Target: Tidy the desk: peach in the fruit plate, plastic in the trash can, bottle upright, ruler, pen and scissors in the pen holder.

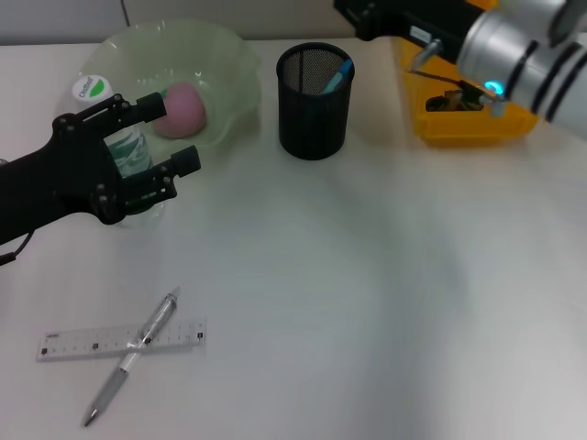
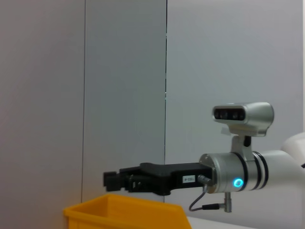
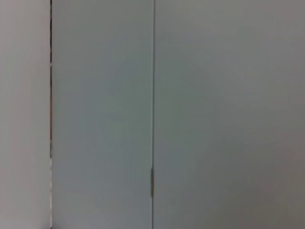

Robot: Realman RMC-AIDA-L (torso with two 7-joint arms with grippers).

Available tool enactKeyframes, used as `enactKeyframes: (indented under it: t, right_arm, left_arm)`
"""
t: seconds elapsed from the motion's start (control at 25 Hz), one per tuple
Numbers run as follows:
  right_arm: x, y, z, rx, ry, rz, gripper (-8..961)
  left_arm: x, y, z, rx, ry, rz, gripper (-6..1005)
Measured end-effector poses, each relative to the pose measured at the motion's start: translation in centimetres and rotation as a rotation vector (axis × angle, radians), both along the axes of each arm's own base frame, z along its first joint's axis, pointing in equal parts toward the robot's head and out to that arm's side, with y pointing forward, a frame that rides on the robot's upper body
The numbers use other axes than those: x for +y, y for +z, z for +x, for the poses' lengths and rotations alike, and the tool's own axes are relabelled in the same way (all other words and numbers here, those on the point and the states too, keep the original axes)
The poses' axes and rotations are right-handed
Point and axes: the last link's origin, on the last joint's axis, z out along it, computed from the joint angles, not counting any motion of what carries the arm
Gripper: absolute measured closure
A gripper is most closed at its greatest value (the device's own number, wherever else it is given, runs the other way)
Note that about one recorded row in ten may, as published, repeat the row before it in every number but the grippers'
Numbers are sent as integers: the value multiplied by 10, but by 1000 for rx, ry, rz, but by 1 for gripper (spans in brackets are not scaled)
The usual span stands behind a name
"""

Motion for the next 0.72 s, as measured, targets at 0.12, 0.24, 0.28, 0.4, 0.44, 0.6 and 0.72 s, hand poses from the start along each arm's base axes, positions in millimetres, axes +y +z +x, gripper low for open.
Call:
enactKeyframes:
  t: [0.12,0.24,0.28,0.4,0.44,0.6,0.72]
  right_arm:
    - [-12,15,12,56,7,2,689]
    - [-20,23,19,79,10,2,657]
    - [-24,26,22,84,12,-2,647]
    - [-37,31,31,70,28,-28,615]
    - [-42,32,33,64,33,-41,605]
    - [-58,36,41,37,64,-100,582]
    - [-71,43,45,23,111,-144,579]
  left_arm:
    - [-1,-1,0,-4,1,-3,246]
    - [-1,-2,0,-6,2,-10,246]
    - [-2,-3,1,-13,3,-19,246]
    - [-5,-5,5,-41,-5,-52,246]
    - [-6,-5,6,-43,-13,-58,246]
    - [-9,-12,8,-23,-41,-93,246]
    - [-13,-19,9,-2,-58,-121,246]
